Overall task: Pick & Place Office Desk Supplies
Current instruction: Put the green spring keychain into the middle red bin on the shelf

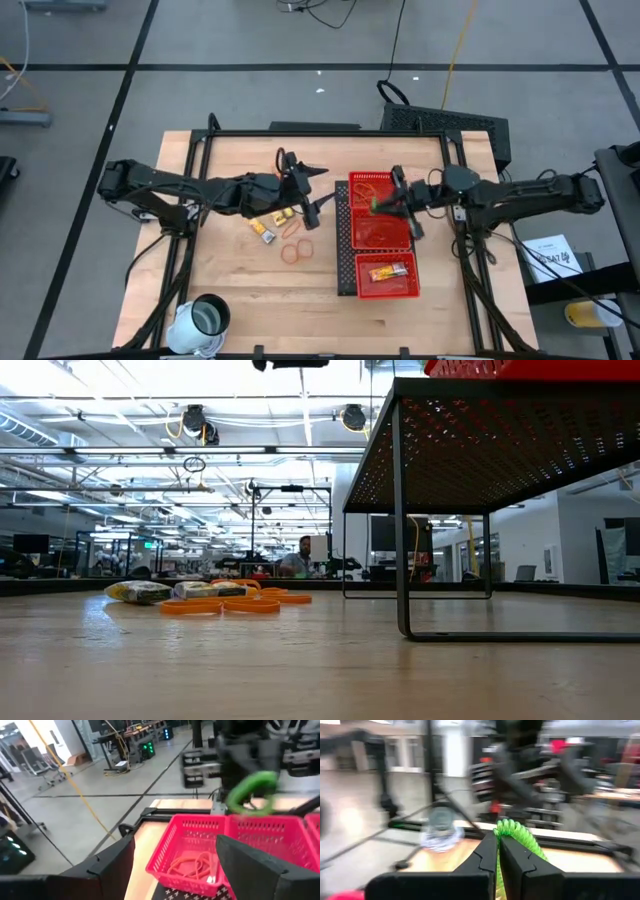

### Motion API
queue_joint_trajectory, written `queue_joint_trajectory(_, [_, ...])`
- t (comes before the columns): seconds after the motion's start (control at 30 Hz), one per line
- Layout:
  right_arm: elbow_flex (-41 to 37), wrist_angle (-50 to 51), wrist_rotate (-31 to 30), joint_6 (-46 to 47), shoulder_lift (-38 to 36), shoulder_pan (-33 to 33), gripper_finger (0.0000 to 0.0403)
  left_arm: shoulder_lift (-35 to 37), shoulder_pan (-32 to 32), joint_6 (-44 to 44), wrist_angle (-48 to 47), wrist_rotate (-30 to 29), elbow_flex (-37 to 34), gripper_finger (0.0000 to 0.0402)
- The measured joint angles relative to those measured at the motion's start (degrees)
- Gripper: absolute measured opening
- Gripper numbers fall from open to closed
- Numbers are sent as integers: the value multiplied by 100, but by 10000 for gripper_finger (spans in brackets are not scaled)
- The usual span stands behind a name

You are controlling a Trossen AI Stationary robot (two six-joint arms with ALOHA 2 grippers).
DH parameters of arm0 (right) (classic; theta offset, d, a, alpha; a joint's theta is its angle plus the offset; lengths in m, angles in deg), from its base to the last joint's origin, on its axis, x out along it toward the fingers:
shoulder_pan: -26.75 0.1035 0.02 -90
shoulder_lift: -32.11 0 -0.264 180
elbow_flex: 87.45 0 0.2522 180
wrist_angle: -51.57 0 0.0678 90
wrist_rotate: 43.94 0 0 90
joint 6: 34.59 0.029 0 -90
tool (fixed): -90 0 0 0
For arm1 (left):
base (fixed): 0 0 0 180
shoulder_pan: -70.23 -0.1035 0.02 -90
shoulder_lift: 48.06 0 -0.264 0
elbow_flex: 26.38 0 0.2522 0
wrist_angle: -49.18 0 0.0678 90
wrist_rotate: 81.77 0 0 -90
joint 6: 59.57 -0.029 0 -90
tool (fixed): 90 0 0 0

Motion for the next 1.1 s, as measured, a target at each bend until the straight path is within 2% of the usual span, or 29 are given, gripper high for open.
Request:
queue_joint_trajectory(0.13, [0,467,606,-27,-329,302,1,111,-250,373,149,238,-255,274])
queue_joint_trajectory(0.23, [0,942,592,-72,-503,560,1,106,-471,611,264,385,-566,264])
queue_joint_trajectory(0.4, [0,1459,567,-86,-578,821,1,157,-783,967,975,1027,-1077,251])
queue_joint_trajectory(0.57, [0,1821,107,-208,-575,928,1,506,-932,991,1603,1584,-1387,246])
queue_joint_trajectory(0.67, [0,1976,-167,-217,-574,933,2,665,-944,1027,1868,1724,-1455,248])
queue_joint_trajectory(0.77, [0,2011,-173,-158,-570,933,8,692,-942,1115,1831,1730,-1466,250])
queue_joint_trajectory(0.9, [0,2015,-156,-181,-572,933,39,692,-928,1203,1686,1729,-1466,248])
queue_joint_trajectory(1.1, [0,2015,-180,-192,-572,933,118,692,-928,1270,1317,1730,-1466,255])
